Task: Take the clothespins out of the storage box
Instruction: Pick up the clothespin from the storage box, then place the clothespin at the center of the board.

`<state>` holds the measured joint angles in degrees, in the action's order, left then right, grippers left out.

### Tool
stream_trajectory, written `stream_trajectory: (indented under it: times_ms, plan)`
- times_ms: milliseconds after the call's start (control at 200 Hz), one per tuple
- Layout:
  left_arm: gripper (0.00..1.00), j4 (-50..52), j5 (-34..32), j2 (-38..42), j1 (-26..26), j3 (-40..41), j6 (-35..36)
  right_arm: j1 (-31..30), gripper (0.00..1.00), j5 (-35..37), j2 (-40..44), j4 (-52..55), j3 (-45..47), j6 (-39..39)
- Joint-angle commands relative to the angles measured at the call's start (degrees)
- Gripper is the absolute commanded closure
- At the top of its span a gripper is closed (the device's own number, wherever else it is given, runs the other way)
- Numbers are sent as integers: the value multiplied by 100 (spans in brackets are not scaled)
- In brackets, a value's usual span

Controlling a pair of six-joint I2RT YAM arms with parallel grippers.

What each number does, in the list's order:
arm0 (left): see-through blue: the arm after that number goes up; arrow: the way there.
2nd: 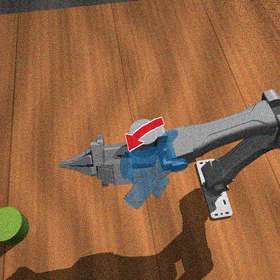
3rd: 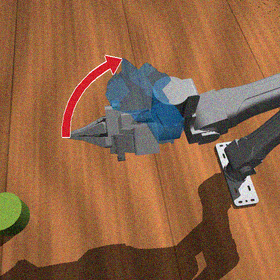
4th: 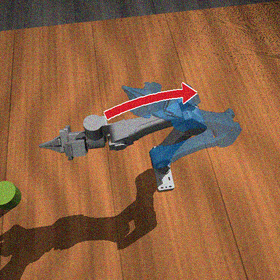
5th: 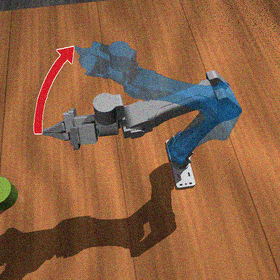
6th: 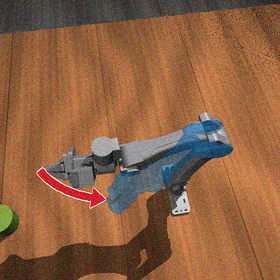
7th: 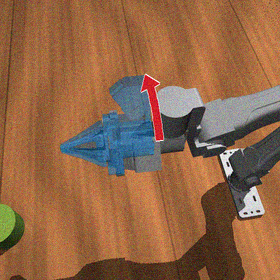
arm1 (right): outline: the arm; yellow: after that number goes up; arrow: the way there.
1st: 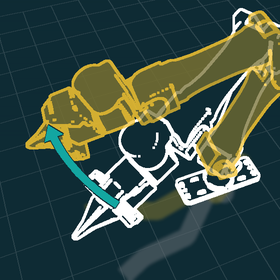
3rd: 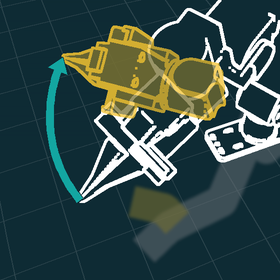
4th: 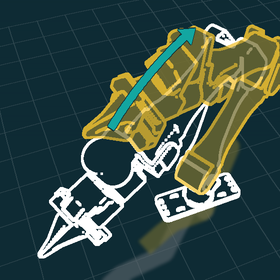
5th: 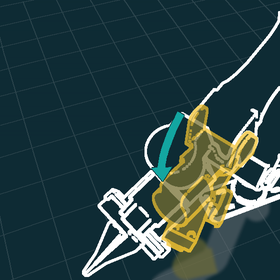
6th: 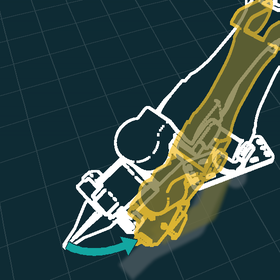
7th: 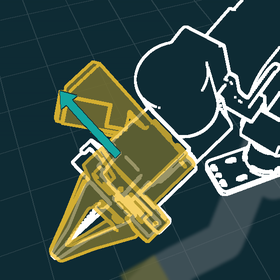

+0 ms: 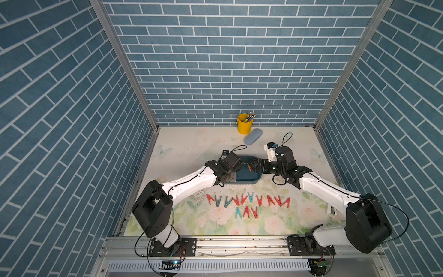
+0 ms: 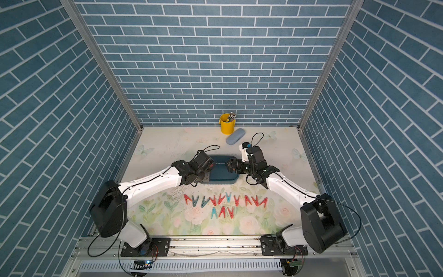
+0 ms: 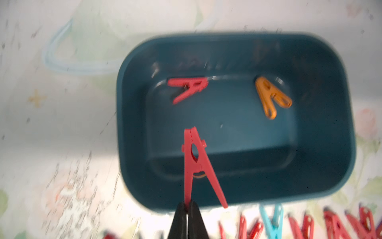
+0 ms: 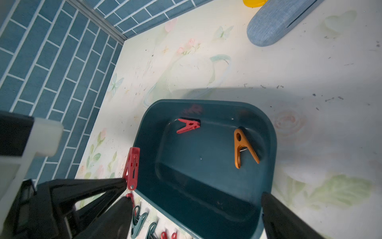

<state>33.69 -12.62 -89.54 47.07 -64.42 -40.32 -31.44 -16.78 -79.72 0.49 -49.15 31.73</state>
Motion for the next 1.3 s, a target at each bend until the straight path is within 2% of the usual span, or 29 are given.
stream_trajectory:
  times_ms: [0,270,555,785,1100,1295]
  plan:
    - [100,137,-147,450,271,502,-431,-109,1,-89,-116,-273,-217,106]
    - [100,30,-233,1469,1163,1810,-1443,-273,1,-89,-263,-389,-204,193]
    - [100,-504,-152,1534,2040,2672,-2189,-483,1,-56,-342,-409,-183,238]
    - [100,-605,-141,1255,2500,2777,-2399,-547,1,12,-267,-338,-153,238]
    - [100,-794,-19,935,2805,2821,-2590,-555,1,34,-202,-335,-44,238]
    - [100,-492,-192,1025,2931,2742,-2753,-565,1,24,-210,-348,-29,238]
